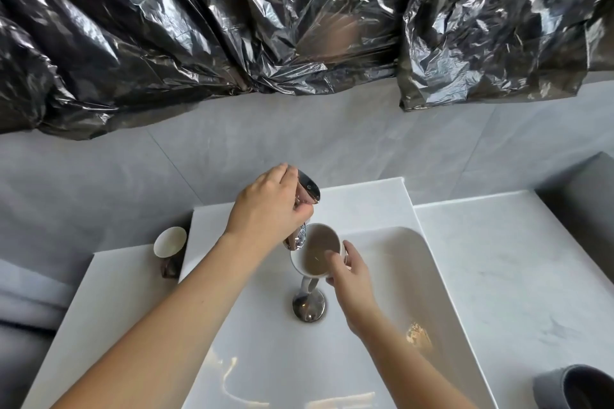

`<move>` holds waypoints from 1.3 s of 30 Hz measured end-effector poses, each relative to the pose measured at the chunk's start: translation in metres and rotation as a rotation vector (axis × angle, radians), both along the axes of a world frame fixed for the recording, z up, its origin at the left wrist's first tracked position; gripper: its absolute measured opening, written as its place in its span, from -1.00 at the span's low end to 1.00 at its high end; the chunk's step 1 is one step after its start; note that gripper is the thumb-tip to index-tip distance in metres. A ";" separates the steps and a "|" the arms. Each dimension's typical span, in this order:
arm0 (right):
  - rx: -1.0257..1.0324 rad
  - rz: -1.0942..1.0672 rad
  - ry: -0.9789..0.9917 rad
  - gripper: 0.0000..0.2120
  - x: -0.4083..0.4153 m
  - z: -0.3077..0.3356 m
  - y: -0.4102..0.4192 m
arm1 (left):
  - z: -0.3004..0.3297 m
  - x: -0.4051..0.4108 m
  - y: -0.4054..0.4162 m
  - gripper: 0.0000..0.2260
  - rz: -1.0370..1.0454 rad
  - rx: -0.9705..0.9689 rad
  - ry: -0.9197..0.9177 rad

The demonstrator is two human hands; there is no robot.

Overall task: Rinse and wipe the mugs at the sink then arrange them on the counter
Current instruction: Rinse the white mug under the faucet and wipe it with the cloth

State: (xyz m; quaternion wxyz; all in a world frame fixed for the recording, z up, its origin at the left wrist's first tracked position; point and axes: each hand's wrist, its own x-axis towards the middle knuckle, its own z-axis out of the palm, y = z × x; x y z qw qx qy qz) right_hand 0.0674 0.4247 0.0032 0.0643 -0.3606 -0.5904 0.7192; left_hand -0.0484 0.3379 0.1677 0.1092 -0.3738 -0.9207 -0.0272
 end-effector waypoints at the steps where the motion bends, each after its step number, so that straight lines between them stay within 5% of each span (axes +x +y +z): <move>1: -0.004 -0.019 0.011 -0.29 0.001 0.004 -0.002 | -0.001 -0.001 -0.001 -0.48 -0.008 0.009 0.011; 4: -0.030 -0.062 0.025 -0.11 0.001 0.010 -0.005 | -0.001 -0.003 0.000 -0.45 0.015 0.035 -0.038; 14: -0.004 -0.083 0.075 -0.08 0.001 0.024 -0.003 | 0.002 -0.002 0.002 -0.59 0.030 0.188 -0.129; 17: 0.004 -0.077 0.087 -0.11 0.003 0.026 -0.004 | -0.003 0.001 -0.009 -0.51 0.038 0.346 -0.310; 21: -0.002 -0.062 0.090 -0.14 0.005 0.028 -0.007 | -0.037 0.015 -0.039 -0.63 0.430 0.643 -0.601; 27: -0.007 -0.023 0.058 -0.04 0.004 0.023 -0.014 | -0.083 0.040 -0.056 -0.66 0.297 0.535 -1.157; 32: -0.108 0.075 0.048 -0.03 0.010 0.022 -0.012 | -0.081 0.038 -0.050 -0.66 0.266 0.404 -0.919; 39: -0.162 0.366 -0.059 -0.33 0.003 0.039 0.025 | -0.071 0.027 -0.047 -0.69 0.074 0.125 -0.658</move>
